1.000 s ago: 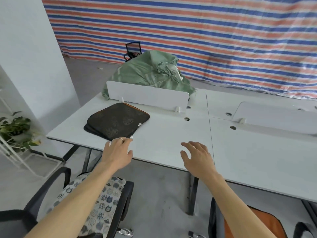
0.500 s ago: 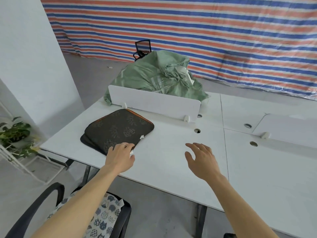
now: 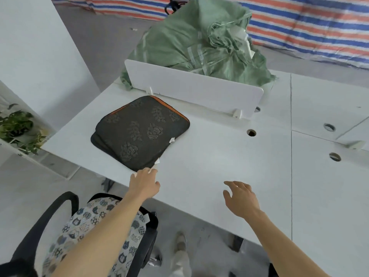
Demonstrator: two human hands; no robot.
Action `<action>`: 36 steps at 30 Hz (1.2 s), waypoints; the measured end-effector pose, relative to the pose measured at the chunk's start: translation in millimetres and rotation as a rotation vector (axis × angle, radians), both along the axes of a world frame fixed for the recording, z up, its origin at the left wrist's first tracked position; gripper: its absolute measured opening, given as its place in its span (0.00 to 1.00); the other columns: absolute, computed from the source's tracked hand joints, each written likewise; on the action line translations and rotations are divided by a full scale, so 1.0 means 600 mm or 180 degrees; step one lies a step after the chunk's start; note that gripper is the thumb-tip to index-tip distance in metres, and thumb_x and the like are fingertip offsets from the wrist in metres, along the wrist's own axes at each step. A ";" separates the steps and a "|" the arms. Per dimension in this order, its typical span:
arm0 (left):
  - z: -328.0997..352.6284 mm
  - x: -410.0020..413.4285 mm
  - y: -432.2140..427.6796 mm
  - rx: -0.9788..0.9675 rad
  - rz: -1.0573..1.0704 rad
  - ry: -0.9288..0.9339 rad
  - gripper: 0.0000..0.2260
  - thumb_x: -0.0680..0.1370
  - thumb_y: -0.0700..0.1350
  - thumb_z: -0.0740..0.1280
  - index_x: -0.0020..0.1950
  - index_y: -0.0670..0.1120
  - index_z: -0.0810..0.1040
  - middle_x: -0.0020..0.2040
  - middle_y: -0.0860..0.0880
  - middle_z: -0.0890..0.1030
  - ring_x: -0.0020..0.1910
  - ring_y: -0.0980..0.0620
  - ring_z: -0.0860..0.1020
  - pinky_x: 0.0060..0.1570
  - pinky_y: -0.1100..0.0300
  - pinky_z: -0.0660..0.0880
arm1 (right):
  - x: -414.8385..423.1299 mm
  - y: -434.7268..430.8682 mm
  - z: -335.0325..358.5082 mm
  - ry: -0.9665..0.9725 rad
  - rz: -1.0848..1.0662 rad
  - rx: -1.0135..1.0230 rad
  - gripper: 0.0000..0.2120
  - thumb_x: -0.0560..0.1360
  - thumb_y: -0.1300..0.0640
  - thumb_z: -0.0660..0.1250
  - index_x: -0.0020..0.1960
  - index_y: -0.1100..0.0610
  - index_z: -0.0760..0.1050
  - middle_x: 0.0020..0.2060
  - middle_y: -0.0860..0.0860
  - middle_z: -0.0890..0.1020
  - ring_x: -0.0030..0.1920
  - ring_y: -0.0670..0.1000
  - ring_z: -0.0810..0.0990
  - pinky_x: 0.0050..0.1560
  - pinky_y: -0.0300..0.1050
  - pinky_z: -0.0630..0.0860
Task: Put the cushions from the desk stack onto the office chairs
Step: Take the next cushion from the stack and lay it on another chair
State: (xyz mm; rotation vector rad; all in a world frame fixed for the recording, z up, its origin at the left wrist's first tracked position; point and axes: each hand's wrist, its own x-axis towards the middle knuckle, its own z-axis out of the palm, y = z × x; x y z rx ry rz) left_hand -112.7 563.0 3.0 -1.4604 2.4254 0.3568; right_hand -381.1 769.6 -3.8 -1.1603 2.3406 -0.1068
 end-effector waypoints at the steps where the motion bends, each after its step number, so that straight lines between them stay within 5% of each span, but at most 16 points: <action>1: -0.021 -0.005 -0.016 0.0072 -0.0020 -0.0056 0.25 0.80 0.52 0.60 0.77 0.51 0.64 0.73 0.47 0.69 0.70 0.45 0.68 0.63 0.46 0.68 | 0.003 -0.009 -0.023 -0.0032 0.0010 0.0113 0.23 0.83 0.44 0.54 0.78 0.42 0.63 0.77 0.47 0.67 0.78 0.53 0.58 0.75 0.51 0.62; 12: -0.116 -0.049 -0.194 -0.0064 0.0171 -0.0150 0.30 0.81 0.53 0.60 0.80 0.51 0.54 0.81 0.44 0.53 0.78 0.40 0.56 0.70 0.41 0.62 | -0.002 -0.128 -0.134 0.0125 0.0007 0.0434 0.27 0.84 0.42 0.51 0.82 0.43 0.53 0.82 0.50 0.52 0.82 0.54 0.49 0.79 0.53 0.52; 17: -0.166 -0.046 -0.214 0.0001 0.0308 -0.0090 0.30 0.81 0.51 0.61 0.81 0.47 0.55 0.80 0.40 0.56 0.77 0.36 0.57 0.70 0.40 0.64 | 0.008 -0.123 -0.189 0.0191 -0.0019 0.0342 0.29 0.84 0.40 0.43 0.83 0.42 0.41 0.82 0.50 0.40 0.81 0.54 0.37 0.80 0.56 0.42; 23: -0.200 -0.039 -0.202 -0.0521 0.0169 0.0209 0.24 0.79 0.46 0.67 0.74 0.40 0.71 0.70 0.33 0.73 0.66 0.29 0.72 0.51 0.37 0.77 | 0.017 -0.100 -0.222 0.0191 -0.0108 0.0275 0.28 0.83 0.38 0.38 0.81 0.40 0.35 0.81 0.47 0.33 0.79 0.49 0.29 0.79 0.55 0.34; 36: -0.177 -0.053 -0.225 -0.0478 -0.0193 -0.0494 0.21 0.80 0.43 0.68 0.70 0.36 0.73 0.64 0.30 0.76 0.53 0.28 0.77 0.35 0.43 0.78 | 0.006 -0.106 -0.206 -0.0003 0.0016 0.0650 0.28 0.83 0.37 0.37 0.79 0.39 0.29 0.78 0.45 0.27 0.77 0.49 0.26 0.78 0.55 0.32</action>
